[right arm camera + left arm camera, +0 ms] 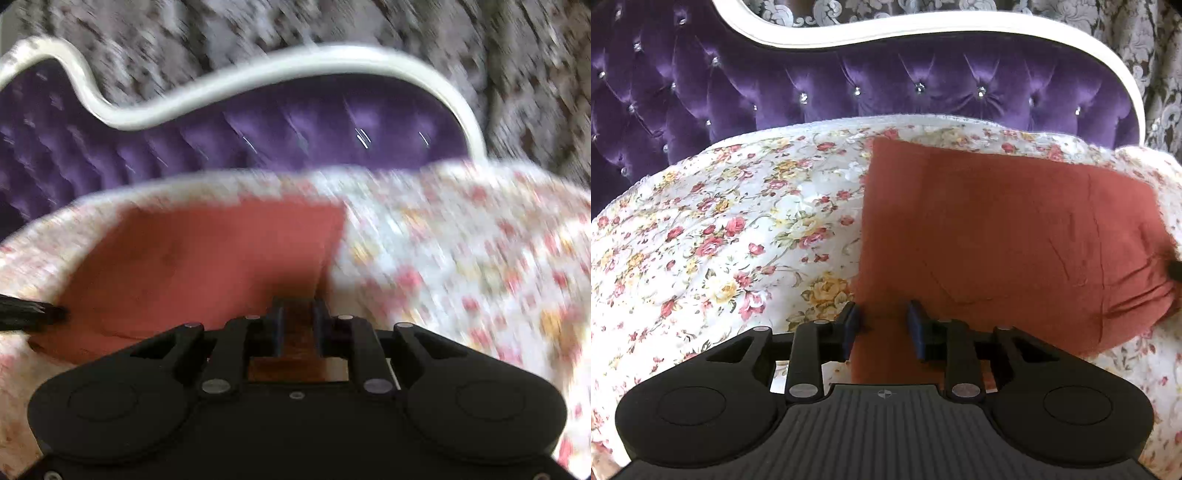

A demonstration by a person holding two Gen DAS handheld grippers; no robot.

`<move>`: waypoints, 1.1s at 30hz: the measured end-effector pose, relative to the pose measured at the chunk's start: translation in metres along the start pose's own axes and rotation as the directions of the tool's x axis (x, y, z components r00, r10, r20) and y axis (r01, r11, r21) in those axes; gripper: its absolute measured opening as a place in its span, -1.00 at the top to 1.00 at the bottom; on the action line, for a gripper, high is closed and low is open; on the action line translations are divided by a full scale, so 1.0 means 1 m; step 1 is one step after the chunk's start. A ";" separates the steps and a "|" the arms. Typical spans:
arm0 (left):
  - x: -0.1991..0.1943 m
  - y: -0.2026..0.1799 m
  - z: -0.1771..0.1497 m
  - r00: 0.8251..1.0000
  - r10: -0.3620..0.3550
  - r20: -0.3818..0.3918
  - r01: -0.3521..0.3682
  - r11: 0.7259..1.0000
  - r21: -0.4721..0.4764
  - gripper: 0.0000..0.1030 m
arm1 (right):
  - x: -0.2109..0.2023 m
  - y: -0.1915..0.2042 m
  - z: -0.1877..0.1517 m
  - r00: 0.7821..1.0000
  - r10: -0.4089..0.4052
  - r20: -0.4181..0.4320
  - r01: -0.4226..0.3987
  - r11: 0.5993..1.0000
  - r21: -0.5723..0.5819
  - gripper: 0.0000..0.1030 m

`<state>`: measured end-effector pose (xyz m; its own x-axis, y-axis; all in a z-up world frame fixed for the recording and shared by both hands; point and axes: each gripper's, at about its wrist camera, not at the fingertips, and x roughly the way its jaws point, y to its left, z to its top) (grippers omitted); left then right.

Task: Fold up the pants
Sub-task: 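Release the folded trousers and pull both grippers back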

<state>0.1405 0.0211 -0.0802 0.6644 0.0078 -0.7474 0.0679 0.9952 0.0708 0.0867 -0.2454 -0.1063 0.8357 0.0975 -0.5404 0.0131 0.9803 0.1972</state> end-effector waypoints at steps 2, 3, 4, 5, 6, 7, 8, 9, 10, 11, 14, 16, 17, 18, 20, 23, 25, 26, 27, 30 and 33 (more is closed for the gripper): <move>0.000 0.000 0.004 1.000 0.003 -0.015 -0.003 1.000 0.005 0.43 | -0.007 -0.007 0.005 0.999 -0.038 0.013 0.038 0.998 0.059 0.60; 0.001 0.000 0.005 1.000 0.003 -0.022 -0.002 1.000 0.005 0.43 | -0.013 -0.007 0.007 0.997 -0.070 0.043 0.067 0.996 0.065 0.60; 0.001 0.000 0.006 1.000 0.001 -0.027 -0.001 1.000 0.000 0.43 | -0.023 -0.006 0.010 0.994 -0.080 0.077 0.076 0.995 0.064 0.60; 0.001 0.000 0.007 1.000 0.002 -0.031 -0.002 1.000 -0.004 0.43 | -0.032 -0.004 0.012 0.993 -0.062 0.100 0.056 0.996 0.067 0.60; 0.000 -0.001 0.007 0.999 0.005 -0.034 -0.005 1.000 -0.008 0.43 | -0.037 -0.003 0.013 0.993 -0.032 0.110 0.024 0.997 0.068 0.59; -0.002 -0.002 0.005 0.999 0.010 -0.036 -0.010 1.000 -0.012 0.43 | -0.043 0.001 0.014 0.994 0.005 0.106 -0.012 0.998 0.061 0.58; -0.005 -0.003 0.004 0.999 0.016 -0.039 -0.017 1.000 -0.015 0.43 | -0.048 0.007 0.013 0.995 0.019 0.095 -0.024 0.998 0.050 0.58; -0.010 -0.005 0.003 0.999 0.023 -0.040 -0.023 1.000 -0.017 0.43 | -0.050 0.012 0.013 0.996 0.023 0.085 -0.026 0.999 0.037 0.56; -0.017 -0.008 -0.001 0.999 0.027 -0.042 -0.028 0.999 -0.016 0.43 | -0.054 0.019 0.010 0.997 0.025 0.076 -0.026 0.999 0.019 0.51; -0.022 -0.009 -0.003 0.998 0.030 -0.049 -0.031 0.999 -0.020 0.42 | -0.056 0.025 0.007 0.997 0.027 0.068 -0.028 1.000 0.005 0.47; -0.037 -0.012 -0.010 0.998 0.026 -0.061 -0.029 0.999 -0.042 0.38 | -0.064 0.041 -0.002 0.999 0.037 0.030 -0.036 0.999 -0.016 0.47; -0.048 -0.015 -0.017 0.998 0.040 -0.056 -0.042 0.998 -0.039 0.33 | -0.070 0.049 -0.008 0.999 0.039 0.015 -0.039 0.999 -0.023 0.47; -0.054 -0.017 -0.021 0.997 0.044 -0.055 -0.046 0.998 -0.039 0.27 | -0.072 0.052 -0.011 0.999 0.037 0.010 -0.036 0.999 -0.027 0.47; -0.061 -0.018 -0.026 0.998 0.042 -0.054 -0.044 0.998 -0.041 0.24 | -0.077 0.056 -0.013 0.999 0.033 0.005 -0.033 0.999 -0.030 0.47; -0.071 -0.020 -0.034 0.998 0.038 -0.050 -0.040 0.998 -0.044 0.21 | -0.086 0.061 -0.017 1.000 0.027 -0.001 -0.027 0.999 -0.029 0.46; -0.088 -0.024 -0.047 0.998 0.039 -0.039 -0.040 0.998 -0.038 0.20 | -0.100 0.066 -0.021 0.999 0.035 0.006 -0.035 0.999 -0.023 0.45; -0.098 -0.026 -0.054 0.999 0.042 -0.027 -0.043 0.999 -0.033 0.20 | -0.110 0.070 -0.023 0.999 0.037 0.017 -0.037 0.999 -0.022 0.27; -0.103 -0.026 -0.056 0.999 0.040 -0.022 -0.041 0.999 -0.030 0.20 | -0.114 0.072 -0.024 0.999 0.036 0.025 -0.035 0.999 -0.021 0.13; -0.108 -0.027 -0.059 0.999 0.036 -0.015 -0.036 0.999 -0.028 0.20 | -0.118 0.073 -0.026 0.999 0.033 0.034 -0.032 0.999 -0.023 0.10; -0.119 -0.029 -0.065 0.999 0.032 0.002 -0.032 0.999 -0.030 0.19 | -0.129 0.080 -0.030 0.999 0.022 0.048 -0.019 0.999 -0.044 0.09; -0.131 -0.032 -0.070 0.999 0.030 0.025 -0.029 0.999 -0.033 0.19 | -0.134 0.085 -0.034 0.999 0.015 0.051 -0.011 0.998 -0.069 0.09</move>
<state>-0.0007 -0.0047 -0.0308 0.6842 0.0354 -0.7284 0.0240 0.9972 0.0710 -0.0432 -0.1689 -0.0452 0.8630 0.1031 -0.4946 -0.0344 0.9887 0.1462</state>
